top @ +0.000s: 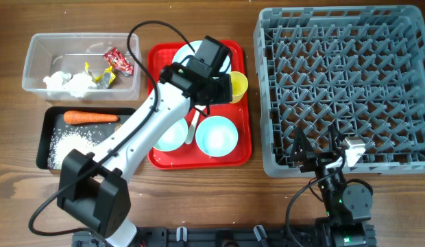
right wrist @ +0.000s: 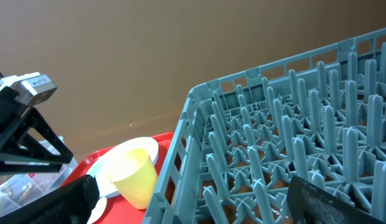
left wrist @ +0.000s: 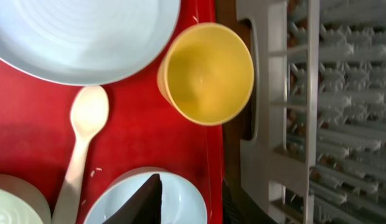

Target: Sort waste into correct bins and load items into the dishwasher rack

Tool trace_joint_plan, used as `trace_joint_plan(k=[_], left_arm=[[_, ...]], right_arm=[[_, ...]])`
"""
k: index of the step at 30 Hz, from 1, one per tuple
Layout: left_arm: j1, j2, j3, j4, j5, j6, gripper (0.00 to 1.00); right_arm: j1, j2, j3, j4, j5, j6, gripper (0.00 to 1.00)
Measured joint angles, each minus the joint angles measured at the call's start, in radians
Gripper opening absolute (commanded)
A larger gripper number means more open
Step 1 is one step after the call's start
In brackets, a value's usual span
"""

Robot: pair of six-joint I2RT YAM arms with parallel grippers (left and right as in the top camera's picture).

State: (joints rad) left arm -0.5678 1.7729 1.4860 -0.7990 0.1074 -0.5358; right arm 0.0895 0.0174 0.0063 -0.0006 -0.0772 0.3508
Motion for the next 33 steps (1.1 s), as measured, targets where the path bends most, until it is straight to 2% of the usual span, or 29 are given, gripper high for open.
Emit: trace_joint_plan(k=[6,7,10,16,20,24,28,30,33], left_arm=[[0.021,0.000,0.000,0.039,0.000,0.002,0.29],[0.021,0.000,0.000,0.041,0.000,0.002,0.25],[0.021,0.000,0.000,0.040,0.000,-0.002,0.04],[0.029,0.000,0.000,0.040,0.004,0.000,0.04],[0.072,0.000,0.000,0.041,0.043,0.000,0.04],[0.188,0.000,0.000,0.046,0.171,-0.001,0.04],[0.277,0.000,0.000,0.053,0.266,-0.003,0.17],[0.280,0.000,0.000,0.054,0.283,-0.002,0.23],[0.258,0.001,0.000,0.075,0.285,-0.002,0.26]], right_arm=[[0.000,0.000,0.000,0.000,0.000,0.000,1.00],[0.000,0.000,0.000,0.000,0.000,0.000,1.00],[0.000,0.000,0.000,0.000,0.000,0.000,1.00],[0.000,0.000,0.000,0.013,-0.001,0.006,1.00],[0.000,0.000,0.000,0.034,-0.031,0.090,1.00],[0.000,0.010,0.035,-0.024,-0.108,0.151,1.00],[0.000,0.116,0.204,-0.082,-0.129,0.147,1.00],[0.000,0.208,0.343,-0.144,-0.132,0.141,1.00],[0.000,0.352,0.539,-0.261,-0.141,0.131,1.00]])
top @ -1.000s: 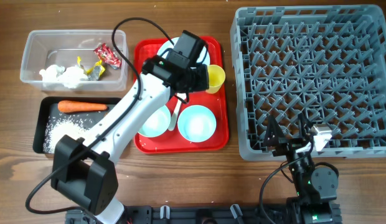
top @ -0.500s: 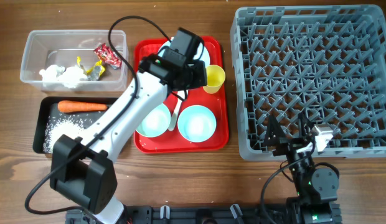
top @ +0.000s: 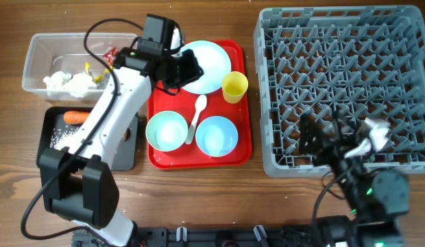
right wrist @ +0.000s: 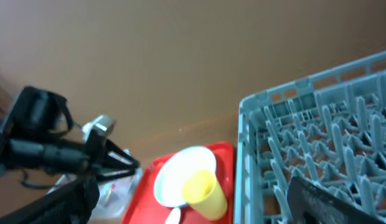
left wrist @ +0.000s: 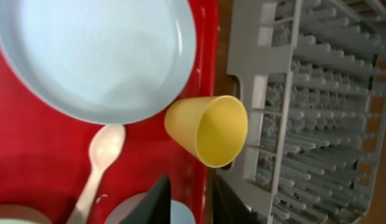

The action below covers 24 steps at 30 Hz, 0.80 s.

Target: Sort waste into correct bins and load items into the dishwasher rack

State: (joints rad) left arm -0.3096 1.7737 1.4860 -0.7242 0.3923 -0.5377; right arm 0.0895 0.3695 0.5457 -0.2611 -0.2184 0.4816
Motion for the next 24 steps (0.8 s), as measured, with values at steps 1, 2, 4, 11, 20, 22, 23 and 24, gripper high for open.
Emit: trace_joint_plan(k=[1,2,4,11,20,22,23,24], left_arm=[[-0.012,0.001,0.000,0.011,-0.001,-0.002,0.29],[-0.023,0.003,0.000,0.027,-0.003,-0.005,0.31],[-0.044,0.013,0.000,0.057,-0.010,-0.022,0.34],[-0.083,0.092,0.000,0.119,-0.032,-0.045,0.41],[-0.095,0.184,0.000,0.173,-0.080,-0.090,0.41],[-0.101,0.189,0.000,0.184,-0.081,-0.095,0.41],[-0.104,0.190,0.000,0.190,-0.082,-0.097,0.41],[-0.108,0.190,0.000,0.197,-0.081,-0.098,0.40]], right_arm=[[0.000,0.066,0.085,-0.051,-0.009,-0.009,1.00],[0.000,0.126,0.170,-0.135,-0.020,-0.015,1.00],[0.000,0.238,0.323,-0.285,-0.040,-0.030,1.00],[0.000,0.482,0.661,-0.543,-0.070,-0.042,1.00],[0.000,0.632,0.679,-0.636,-0.074,-0.049,1.00],[0.000,0.673,0.679,-0.641,-0.073,-0.050,1.00],[0.000,0.686,0.679,-0.643,-0.073,-0.049,1.00],[0.000,0.706,0.679,-0.644,-0.073,-0.049,1.00]])
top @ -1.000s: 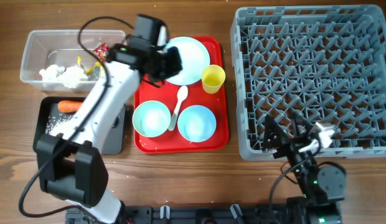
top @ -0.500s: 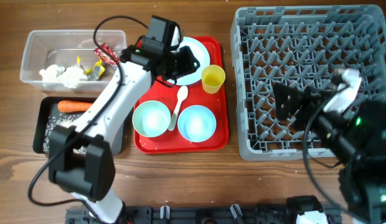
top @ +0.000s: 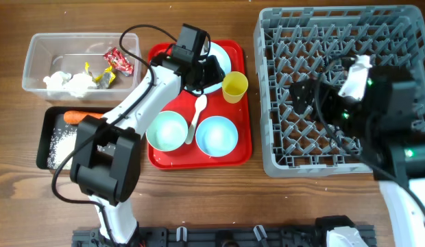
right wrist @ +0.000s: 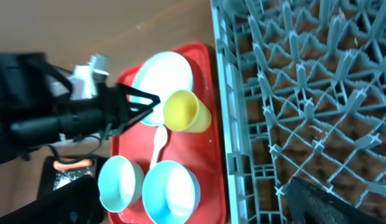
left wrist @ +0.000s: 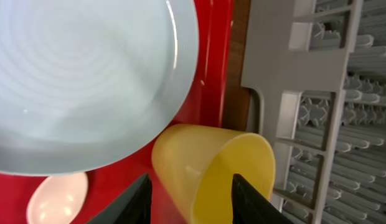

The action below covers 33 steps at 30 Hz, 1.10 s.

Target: Sort waste into correct bins and load items into the dishwasher rack

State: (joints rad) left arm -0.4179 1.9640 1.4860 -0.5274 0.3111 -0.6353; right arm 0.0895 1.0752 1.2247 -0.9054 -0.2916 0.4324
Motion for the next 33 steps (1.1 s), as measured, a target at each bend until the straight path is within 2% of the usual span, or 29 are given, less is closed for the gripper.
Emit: trace_joint_plan(k=[10,22,33], left_arm=[[-0.019,0.000,0.000,-0.035,-0.001,-0.025,0.36],[-0.102,0.000,0.000,-0.056,-0.105,-0.029,0.32],[-0.105,0.000,0.000,-0.056,-0.140,-0.029,0.31]], right_arm=[[0.000,0.126,0.000,-0.037,0.000,0.000,1.00],[0.000,0.133,0.000,-0.052,0.000,-0.045,1.00],[0.000,0.133,0.000,-0.061,0.013,-0.082,1.00]])
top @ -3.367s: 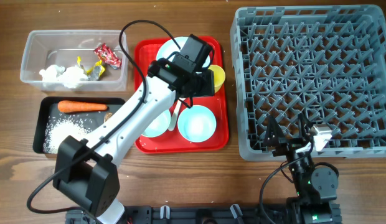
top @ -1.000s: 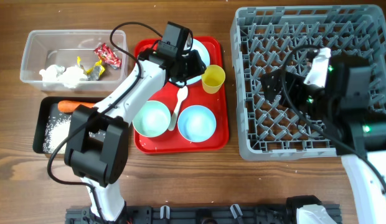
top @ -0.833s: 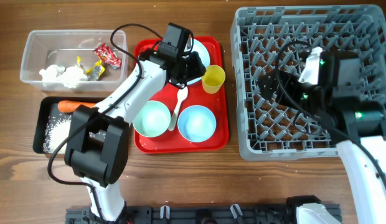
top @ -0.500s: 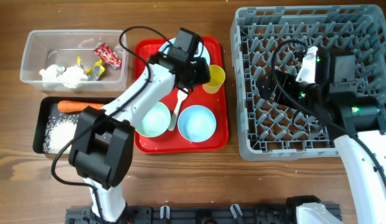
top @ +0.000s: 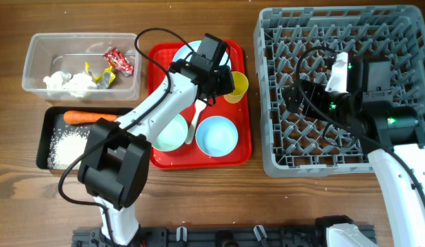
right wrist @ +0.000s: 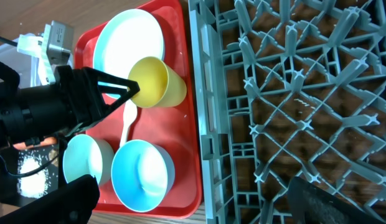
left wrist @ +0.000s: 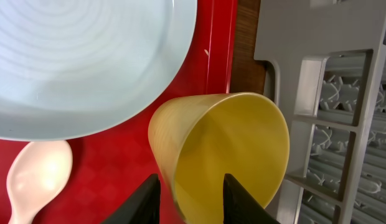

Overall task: Sort waste into correct bins and load items into the dishwasher rack
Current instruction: 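Lift the yellow cup with the left gripper toward the right gripper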

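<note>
A yellow cup (left wrist: 224,149) stands at the right edge of the red tray (top: 199,163), close to the grey dishwasher rack (top: 349,41). My left gripper (left wrist: 192,202) is open, one finger outside the cup's near wall and the other over its mouth. A pale blue plate (left wrist: 87,62), a white spoon (top: 197,116) and two blue bowls (top: 217,135) (top: 170,134) also lie on the tray. High above the rack's left part, my right gripper (right wrist: 193,205) hangs wide open and holds nothing.
A clear bin (top: 34,55) with wrappers and crumpled tissue sits at the back left. In front of it, a black tray (top: 44,137) holds a carrot and rice. Bare wood shows between the red tray and the rack.
My left gripper has come closer to the yellow cup, and its fingers now stand astride the cup's near wall. The right arm has shifted slightly over the rack's left side.
First my left gripper hung over the tray beside the cup, with the right arm low at the rack's front. Then the left was at the tray's back left and the right had risen. Later the left neared the cup, and now straddles its wall.
</note>
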Tool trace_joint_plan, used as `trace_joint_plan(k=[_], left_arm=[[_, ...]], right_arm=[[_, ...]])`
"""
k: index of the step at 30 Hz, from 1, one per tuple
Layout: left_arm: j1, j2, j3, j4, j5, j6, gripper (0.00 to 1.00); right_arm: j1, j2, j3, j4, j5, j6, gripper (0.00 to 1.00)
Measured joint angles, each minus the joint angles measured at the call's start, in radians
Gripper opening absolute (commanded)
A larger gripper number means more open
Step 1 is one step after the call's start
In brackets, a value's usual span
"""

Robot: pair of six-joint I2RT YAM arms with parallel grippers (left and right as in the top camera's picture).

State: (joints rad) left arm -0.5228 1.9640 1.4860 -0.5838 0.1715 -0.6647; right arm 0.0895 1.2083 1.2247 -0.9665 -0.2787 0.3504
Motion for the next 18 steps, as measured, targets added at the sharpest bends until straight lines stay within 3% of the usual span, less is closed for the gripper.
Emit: trace_joint_plan(k=[7,10,18], left_arm=[[0.000,0.045,0.000,0.005,-0.018,-0.010,0.22],[0.002,0.066,0.000,0.014,-0.018,-0.017,0.04],[0.025,0.067,0.000,0.014,-0.022,-0.023,0.04]], right_arm=[[0.000,0.019,0.000,-0.014,0.010,-0.008,1.00],[0.000,0.030,0.000,-0.015,0.010,-0.009,1.00],[0.000,0.035,0.000,-0.017,0.026,-0.031,1.00]])
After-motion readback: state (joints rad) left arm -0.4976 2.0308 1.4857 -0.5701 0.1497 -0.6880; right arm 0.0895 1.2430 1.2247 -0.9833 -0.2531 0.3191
